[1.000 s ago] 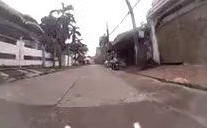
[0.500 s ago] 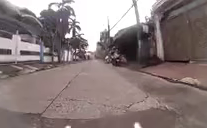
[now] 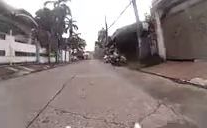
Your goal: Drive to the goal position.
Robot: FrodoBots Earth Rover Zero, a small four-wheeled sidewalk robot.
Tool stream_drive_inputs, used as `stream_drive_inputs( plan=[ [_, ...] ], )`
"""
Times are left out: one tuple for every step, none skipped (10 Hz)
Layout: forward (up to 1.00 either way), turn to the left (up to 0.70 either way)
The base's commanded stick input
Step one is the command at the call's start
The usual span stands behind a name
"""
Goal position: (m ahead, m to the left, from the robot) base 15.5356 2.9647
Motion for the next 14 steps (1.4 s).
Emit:
stream_drive_inputs(
  plan=[
    [0.7,0.0],
    [0.7,0.0],
    [0.7,0.08],
    [0.7,0.28],
    [0.7,0.35],
    [0.7,0.32],
    [0.7,0.2],
    [0.7,0.07],
    [0.7,0.0],
    [0.7,0.0],
    [0.7,0.0],
    [0.7,0.0],
    [0.7,0.0],
    [0.7,0.0]
  ],
)
